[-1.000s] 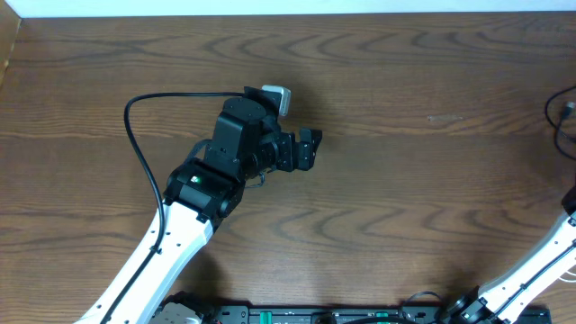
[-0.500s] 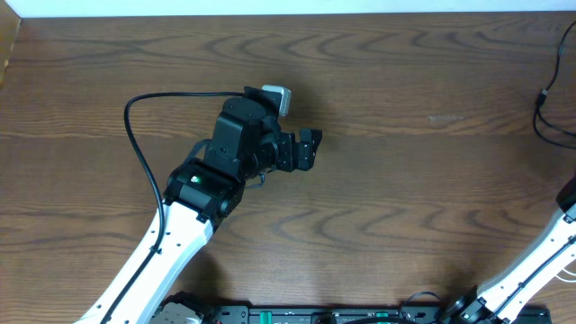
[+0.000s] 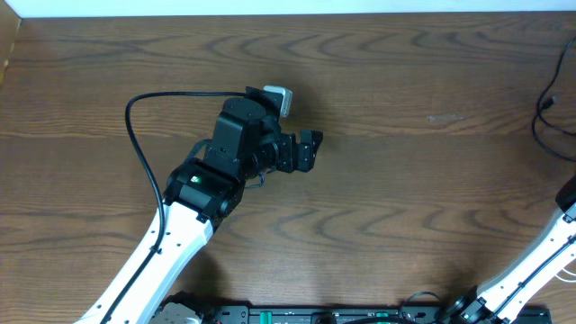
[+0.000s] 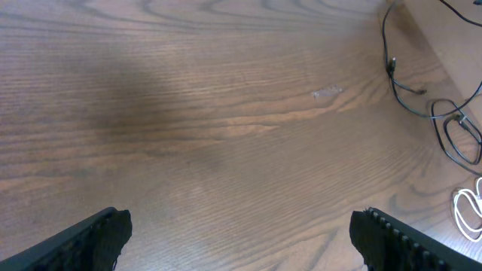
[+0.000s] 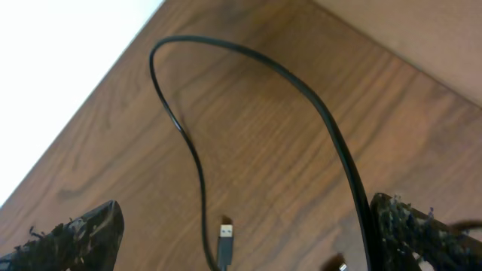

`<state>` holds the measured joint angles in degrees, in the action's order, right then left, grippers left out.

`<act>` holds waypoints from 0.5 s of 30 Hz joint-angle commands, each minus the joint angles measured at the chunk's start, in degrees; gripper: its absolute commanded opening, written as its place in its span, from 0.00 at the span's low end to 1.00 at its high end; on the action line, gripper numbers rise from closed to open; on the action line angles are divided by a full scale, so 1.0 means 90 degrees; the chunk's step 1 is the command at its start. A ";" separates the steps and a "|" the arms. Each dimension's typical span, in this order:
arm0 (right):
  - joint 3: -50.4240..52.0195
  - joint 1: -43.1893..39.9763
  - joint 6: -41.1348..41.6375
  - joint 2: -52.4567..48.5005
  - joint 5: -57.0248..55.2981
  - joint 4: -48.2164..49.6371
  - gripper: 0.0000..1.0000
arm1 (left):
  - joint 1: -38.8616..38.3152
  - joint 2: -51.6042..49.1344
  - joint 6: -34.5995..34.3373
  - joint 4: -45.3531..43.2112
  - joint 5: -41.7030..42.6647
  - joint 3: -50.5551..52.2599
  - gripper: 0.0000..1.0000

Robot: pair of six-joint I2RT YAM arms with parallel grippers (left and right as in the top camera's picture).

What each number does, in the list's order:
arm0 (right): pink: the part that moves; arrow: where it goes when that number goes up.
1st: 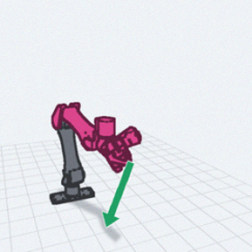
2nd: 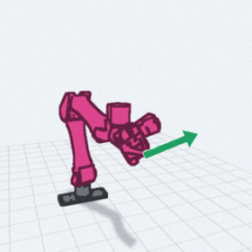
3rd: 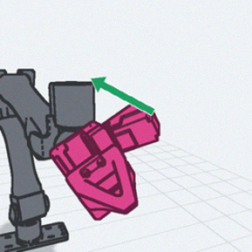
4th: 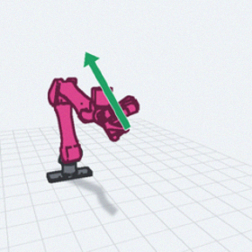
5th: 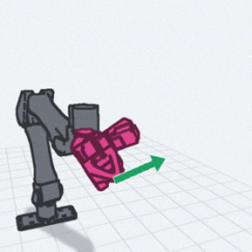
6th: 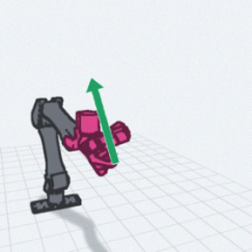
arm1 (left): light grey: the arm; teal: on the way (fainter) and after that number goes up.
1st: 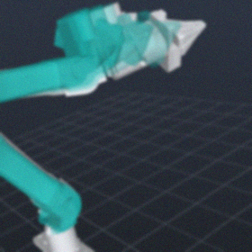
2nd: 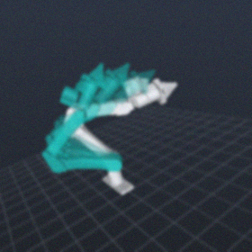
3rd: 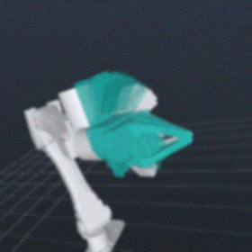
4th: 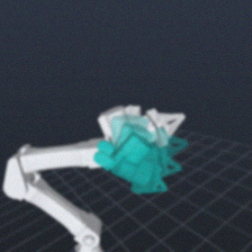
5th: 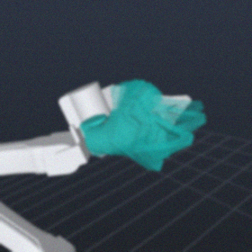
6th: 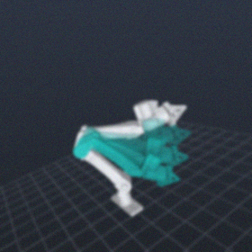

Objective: Untangle cables

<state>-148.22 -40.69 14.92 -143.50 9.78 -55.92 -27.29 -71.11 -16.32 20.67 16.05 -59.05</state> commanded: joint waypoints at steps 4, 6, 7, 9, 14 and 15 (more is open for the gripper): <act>-0.0109 0.0117 0.0056 0.1061 -0.1013 -0.0294 0.99 | -0.0007 0.0078 0.0192 0.0029 0.0053 -0.0015 0.98; -0.0109 0.0119 0.0143 0.1372 -0.1251 -0.0408 0.99 | -0.0007 0.0078 0.0192 0.0051 0.0051 -0.0015 0.98; -0.0109 0.0112 0.0291 0.1576 -0.1343 -0.0510 0.99 | -0.0007 0.0078 0.0192 0.0066 0.0053 -0.0015 0.98; -0.0109 0.0097 0.0692 0.1863 -0.1511 -0.0731 0.99 | -0.0007 0.0078 0.0192 0.0097 0.0051 -0.0015 0.98; -0.0109 0.0117 0.1265 0.2521 -0.2183 -0.1520 0.99 | -0.0007 0.0080 0.0381 0.0180 0.0051 -0.0015 0.98; -0.0109 0.0131 0.1426 0.2630 -0.2424 -0.1770 0.99 | -0.0007 0.0080 0.0481 0.0214 0.0049 -0.0015 0.98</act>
<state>-148.68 -39.88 22.09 -122.26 -4.64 -68.71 -27.29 -71.11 -15.11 22.09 16.25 -59.05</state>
